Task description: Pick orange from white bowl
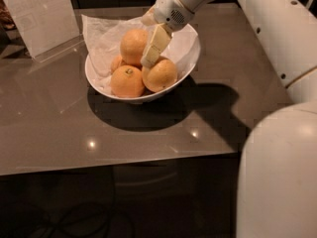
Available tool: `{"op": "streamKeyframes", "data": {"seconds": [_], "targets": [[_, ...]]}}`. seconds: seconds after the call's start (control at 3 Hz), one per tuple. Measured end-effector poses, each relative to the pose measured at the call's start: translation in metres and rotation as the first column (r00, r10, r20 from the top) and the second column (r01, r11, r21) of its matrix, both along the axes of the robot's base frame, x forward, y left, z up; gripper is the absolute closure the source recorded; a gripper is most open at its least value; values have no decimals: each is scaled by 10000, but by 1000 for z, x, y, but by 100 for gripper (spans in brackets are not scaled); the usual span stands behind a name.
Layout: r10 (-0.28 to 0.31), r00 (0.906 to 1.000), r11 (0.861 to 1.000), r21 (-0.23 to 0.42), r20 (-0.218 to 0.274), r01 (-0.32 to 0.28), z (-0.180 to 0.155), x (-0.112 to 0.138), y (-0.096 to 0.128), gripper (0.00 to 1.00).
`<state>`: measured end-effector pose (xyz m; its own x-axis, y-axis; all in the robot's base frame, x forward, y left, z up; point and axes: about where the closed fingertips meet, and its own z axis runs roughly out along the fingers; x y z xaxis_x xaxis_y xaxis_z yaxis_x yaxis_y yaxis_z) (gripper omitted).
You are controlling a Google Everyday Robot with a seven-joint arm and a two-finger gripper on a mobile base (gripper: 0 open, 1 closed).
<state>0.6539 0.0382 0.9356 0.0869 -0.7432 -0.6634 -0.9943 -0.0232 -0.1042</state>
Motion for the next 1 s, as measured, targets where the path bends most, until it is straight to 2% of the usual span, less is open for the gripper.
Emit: {"op": "streamKeyframes", "data": {"seconds": [0.33, 0.67, 1.0], "targets": [[72, 10000, 9999, 139, -64, -71, -2, 3, 7, 0], [174, 9997, 9971, 748, -189, -160, -11, 16, 24, 0], [177, 9996, 9970, 763, -211, -160, -13, 17, 25, 0]]}}
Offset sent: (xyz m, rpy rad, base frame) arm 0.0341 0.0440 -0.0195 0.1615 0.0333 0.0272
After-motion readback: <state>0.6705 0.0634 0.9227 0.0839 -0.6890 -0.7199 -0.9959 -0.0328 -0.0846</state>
